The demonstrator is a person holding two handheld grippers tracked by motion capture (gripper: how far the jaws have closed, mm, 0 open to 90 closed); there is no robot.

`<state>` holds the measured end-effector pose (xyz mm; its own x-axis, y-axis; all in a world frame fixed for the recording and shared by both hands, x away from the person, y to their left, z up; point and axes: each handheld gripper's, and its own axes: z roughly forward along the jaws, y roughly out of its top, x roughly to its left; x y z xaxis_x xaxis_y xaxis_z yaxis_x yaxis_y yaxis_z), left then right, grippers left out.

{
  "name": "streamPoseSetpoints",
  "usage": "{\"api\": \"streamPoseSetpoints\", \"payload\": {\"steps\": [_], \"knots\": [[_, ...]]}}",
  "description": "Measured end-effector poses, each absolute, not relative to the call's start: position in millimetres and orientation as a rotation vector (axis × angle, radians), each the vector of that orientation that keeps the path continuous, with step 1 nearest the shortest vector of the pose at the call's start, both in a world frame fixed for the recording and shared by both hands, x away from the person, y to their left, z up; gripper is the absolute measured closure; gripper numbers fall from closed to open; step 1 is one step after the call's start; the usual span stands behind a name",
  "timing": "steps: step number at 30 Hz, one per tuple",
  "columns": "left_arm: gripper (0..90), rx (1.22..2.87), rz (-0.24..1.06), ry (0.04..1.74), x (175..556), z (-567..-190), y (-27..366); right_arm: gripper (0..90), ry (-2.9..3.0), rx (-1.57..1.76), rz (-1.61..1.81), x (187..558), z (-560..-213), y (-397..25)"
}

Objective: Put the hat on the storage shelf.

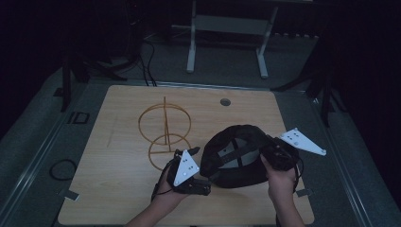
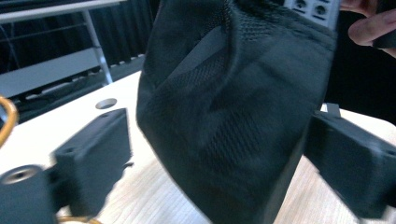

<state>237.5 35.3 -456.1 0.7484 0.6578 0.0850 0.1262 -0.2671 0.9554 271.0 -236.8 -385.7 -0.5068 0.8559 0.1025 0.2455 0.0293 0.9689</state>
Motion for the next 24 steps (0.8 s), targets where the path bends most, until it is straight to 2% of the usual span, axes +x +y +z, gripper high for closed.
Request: {"api": "streamPoseSetpoints", "payload": {"steps": [4,6,8,10,11,12,16,18,24], "knots": [[20.5,1.784,0.578,0.616,242.0,-453.3,32.9,88.9,1.798,1.103,1.514,267.0,-385.4,-236.8],[31.2,1.786,0.568,0.627,244.5,-451.7,32.4,88.9,1.805,1.098,1.522,264.7,-385.2,-237.9],[46.1,1.772,0.561,0.640,246.2,-449.6,32.5,88.9,1.803,1.102,1.526,262.7,-385.3,-239.4],[53.7,1.772,0.565,0.638,246.7,-448.5,32.6,88.9,1.805,1.095,1.523,262.0,-385.6,-240.2],[53.7,1.781,0.586,0.629,246.5,-445.8,31.1,88.9,1.805,1.095,1.519,261.2,-385.9,-240.6],[63.7,1.782,0.585,0.629,246.3,-444.7,30.9,88.9,1.814,1.097,1.514,259.9,-386.6,-241.7],[82.3,1.795,0.609,0.647,246.5,-439.7,28.9,88.9,1.826,1.092,1.503,257.3,-389.2,-242.3],[85.7,1.800,0.611,0.669,247.3,-436.6,27.9,88.9,1.830,1.096,1.508,255.6,-390.7,-241.5],[87.0,1.781,0.622,0.680,247.7,-427.0,29.4,88.8,1.830,1.090,1.525,247.7,-393.8,-242.7]]}}
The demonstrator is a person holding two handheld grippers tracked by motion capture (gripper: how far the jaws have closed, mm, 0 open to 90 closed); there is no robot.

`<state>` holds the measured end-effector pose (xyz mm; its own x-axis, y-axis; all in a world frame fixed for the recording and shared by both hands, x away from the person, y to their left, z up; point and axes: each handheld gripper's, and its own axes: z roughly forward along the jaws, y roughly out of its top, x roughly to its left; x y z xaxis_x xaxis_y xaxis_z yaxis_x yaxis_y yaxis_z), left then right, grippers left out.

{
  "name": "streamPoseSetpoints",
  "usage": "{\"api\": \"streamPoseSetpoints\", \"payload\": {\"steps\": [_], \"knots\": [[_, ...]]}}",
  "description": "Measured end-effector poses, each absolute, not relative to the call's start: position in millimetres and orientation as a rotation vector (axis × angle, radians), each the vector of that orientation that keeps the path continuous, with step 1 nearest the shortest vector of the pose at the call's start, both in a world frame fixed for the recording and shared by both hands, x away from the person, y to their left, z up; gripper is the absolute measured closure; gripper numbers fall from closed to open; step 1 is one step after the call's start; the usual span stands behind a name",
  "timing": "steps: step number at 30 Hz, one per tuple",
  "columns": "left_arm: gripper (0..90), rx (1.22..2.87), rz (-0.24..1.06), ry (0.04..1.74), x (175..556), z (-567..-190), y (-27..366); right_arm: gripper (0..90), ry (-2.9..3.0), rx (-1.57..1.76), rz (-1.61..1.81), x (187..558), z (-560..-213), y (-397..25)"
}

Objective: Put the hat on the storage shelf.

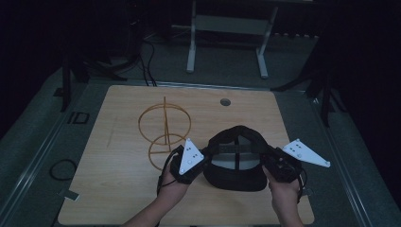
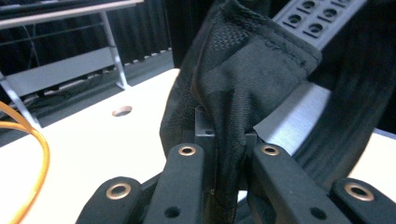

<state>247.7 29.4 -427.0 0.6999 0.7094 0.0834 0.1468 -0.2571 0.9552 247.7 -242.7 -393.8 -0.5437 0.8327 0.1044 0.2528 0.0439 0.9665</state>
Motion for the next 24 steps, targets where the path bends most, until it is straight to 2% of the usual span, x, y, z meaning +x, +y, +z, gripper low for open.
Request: {"api": "streamPoseSetpoints", "payload": {"steps": [12,19,24], "knots": [[87.6,1.759,0.607,0.680,254.5,-408.5,27.3,87.8,1.849,1.109,1.518,237.0,-418.1,-250.4],[87.6,1.762,0.607,0.675,259.9,-402.1,23.2,78.7,1.893,1.124,1.508,230.9,-426.2,-252.2],[87.6,1.741,0.587,0.664,261.1,-393.4,19.4,62.0,1.921,1.109,1.522,223.4,-425.6,-257.8]]}}
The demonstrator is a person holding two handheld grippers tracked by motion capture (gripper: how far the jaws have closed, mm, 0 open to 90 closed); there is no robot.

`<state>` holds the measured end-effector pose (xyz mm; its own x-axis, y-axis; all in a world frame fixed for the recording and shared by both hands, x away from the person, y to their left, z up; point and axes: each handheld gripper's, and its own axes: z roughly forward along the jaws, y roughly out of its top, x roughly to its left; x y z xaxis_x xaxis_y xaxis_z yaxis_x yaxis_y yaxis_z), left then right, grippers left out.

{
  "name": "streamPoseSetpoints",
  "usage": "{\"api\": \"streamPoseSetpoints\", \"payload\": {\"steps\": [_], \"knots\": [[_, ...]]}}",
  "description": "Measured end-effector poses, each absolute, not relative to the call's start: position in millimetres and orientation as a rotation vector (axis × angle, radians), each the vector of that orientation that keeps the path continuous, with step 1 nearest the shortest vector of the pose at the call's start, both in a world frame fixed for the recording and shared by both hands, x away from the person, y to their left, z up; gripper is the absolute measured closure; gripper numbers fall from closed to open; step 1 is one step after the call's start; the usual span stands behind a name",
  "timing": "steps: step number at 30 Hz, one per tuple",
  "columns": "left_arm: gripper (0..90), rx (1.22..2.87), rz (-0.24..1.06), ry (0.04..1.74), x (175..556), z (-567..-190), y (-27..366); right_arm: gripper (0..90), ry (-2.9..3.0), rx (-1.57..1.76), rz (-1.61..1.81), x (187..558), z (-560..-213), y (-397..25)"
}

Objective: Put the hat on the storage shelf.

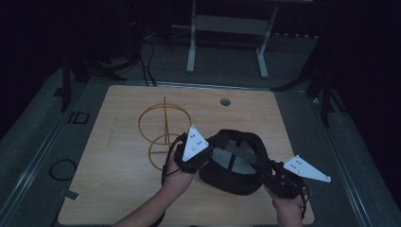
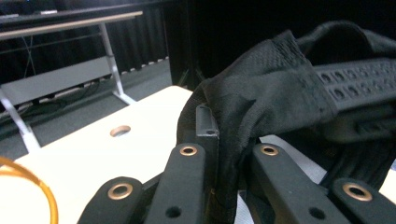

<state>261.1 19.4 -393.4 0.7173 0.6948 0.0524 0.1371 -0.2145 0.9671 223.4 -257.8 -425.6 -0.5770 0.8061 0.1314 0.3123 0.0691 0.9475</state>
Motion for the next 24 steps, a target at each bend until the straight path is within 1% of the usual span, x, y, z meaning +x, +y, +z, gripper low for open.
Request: {"api": "streamPoseSetpoints", "payload": {"steps": [4,5,7,11,16,19,24], "knots": [[87.6,1.734,0.596,0.660,261.8,-387.9,16.0,51.0,1.943,1.089,1.573,217.1,-426.4,-265.7],[87.6,1.734,0.596,0.660,261.8,-387.9,16.0,51.0,1.943,1.089,1.573,217.1,-426.4,-265.7],[87.6,1.731,0.590,0.651,261.7,-386.1,14.9,46.3,1.967,1.076,1.579,212.4,-428.1,-269.1],[87.7,1.732,0.598,0.635,259.3,-382.7,13.3,41.0,2.013,1.044,1.581,206.7,-432.3,-273.3],[87.6,1.711,0.580,0.622,259.2,-377.0,15.0,40.9,2.093,0.966,1.580,188.3,-433.6,-281.4],[87.6,1.701,0.560,0.584,256.7,-372.9,14.9,41.2,2.118,0.924,1.609,176.3,-430.7,-289.3],[87.6,1.702,0.579,0.495,251.3,-363.0,15.9,41.7,2.145,0.849,1.626,163.7,-418.5,-308.3]]}}
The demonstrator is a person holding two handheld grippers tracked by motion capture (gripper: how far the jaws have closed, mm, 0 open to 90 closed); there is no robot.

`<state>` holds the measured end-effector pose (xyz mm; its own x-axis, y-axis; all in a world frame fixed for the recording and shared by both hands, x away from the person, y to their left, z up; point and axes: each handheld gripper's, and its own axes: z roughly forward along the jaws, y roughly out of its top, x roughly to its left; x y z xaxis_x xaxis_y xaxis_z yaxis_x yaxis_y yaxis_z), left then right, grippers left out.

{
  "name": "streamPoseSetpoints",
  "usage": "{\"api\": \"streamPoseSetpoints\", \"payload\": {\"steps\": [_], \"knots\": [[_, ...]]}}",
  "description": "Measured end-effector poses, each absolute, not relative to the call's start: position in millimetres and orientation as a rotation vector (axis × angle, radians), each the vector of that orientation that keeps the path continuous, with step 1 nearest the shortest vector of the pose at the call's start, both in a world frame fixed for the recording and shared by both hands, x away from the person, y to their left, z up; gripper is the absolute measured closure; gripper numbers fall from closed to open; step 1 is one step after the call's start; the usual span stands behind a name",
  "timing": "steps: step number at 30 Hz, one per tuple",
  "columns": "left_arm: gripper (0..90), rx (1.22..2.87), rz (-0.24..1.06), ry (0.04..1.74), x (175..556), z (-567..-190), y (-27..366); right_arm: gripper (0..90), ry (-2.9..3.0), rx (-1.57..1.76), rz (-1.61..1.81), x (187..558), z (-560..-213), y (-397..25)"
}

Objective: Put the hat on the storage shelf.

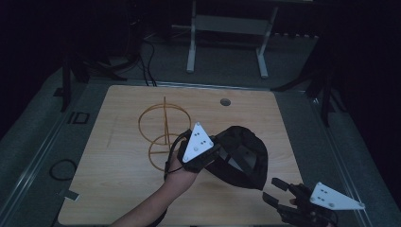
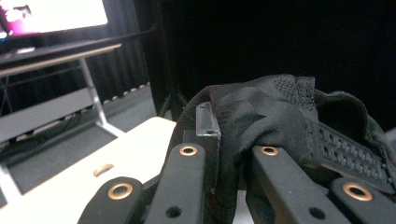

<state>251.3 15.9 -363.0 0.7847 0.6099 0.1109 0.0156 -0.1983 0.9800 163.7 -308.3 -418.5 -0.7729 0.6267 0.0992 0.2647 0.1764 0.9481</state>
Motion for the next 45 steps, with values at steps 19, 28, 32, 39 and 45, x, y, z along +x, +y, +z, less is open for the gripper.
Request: {"api": "streamPoseSetpoints", "payload": {"steps": [19,28,32,39,45], "knots": [[87.4,1.744,0.364,0.172,258.8,-350.6,39.4,49.9,2.044,0.654,1.552,187.1,-389.6,-336.2],[87.4,1.756,0.216,0.058,260.9,-350.2,47.0,47.4,2.186,0.426,1.565,191.0,-386.3,-310.9],[87.4,1.775,0.184,0.039,261.0,-351.9,44.3,45.1,2.206,0.304,1.548,189.6,-383.7,-296.7],[87.5,1.763,0.165,0.024,259.8,-351.0,43.6,45.6,2.233,0.239,1.536,194.9,-383.2,-280.7],[87.5,1.769,0.154,0.031,260.1,-349.4,42.4,45.7,2.208,0.207,1.521,195.6,-380.7,-275.5]]}}
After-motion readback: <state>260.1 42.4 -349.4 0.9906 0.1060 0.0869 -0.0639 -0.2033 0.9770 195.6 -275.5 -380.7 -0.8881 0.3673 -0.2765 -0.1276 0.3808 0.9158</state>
